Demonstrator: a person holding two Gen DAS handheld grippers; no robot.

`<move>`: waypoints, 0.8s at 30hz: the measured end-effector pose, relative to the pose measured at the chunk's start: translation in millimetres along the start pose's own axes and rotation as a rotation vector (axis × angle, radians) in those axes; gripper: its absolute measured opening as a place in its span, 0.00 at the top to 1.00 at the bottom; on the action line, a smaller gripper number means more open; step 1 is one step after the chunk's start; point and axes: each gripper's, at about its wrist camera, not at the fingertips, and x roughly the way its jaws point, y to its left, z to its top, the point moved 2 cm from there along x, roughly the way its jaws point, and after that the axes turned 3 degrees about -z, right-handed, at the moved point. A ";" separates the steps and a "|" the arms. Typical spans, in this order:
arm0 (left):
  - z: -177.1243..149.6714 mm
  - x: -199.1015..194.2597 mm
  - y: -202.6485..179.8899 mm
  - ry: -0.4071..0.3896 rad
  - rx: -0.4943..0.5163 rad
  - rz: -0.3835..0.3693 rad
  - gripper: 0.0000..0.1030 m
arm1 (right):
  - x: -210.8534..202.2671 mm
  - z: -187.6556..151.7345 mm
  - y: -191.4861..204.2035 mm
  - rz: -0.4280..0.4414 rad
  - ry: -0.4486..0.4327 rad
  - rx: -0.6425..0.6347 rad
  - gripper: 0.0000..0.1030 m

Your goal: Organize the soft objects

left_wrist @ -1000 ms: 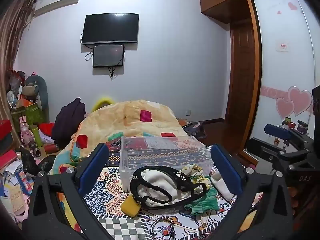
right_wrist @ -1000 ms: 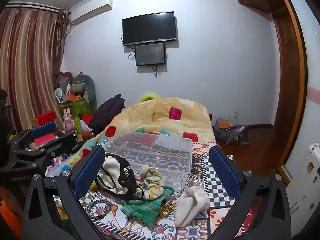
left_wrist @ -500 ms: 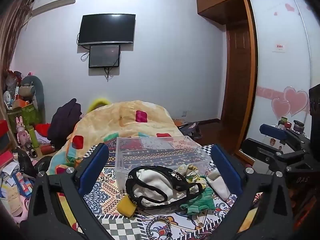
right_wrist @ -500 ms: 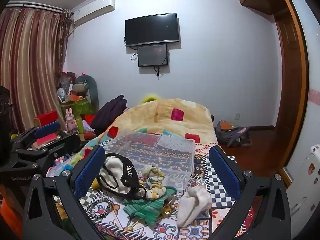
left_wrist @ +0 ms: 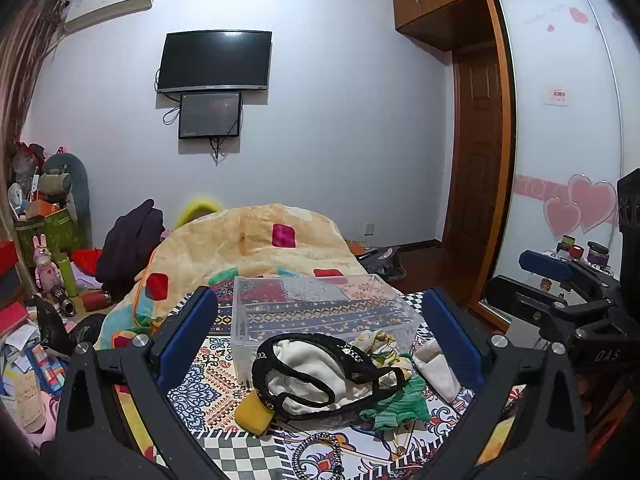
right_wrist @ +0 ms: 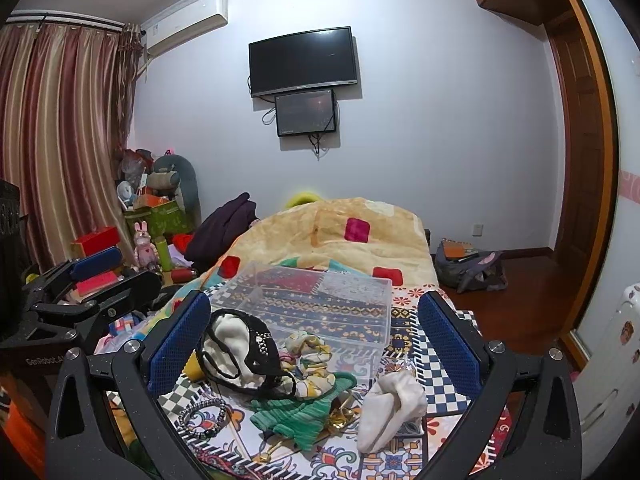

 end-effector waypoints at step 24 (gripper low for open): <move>0.4 -0.3 -1.2 0.002 0.000 -0.002 0.00 | -4.0 1.7 3.3 0.014 -0.005 0.005 0.00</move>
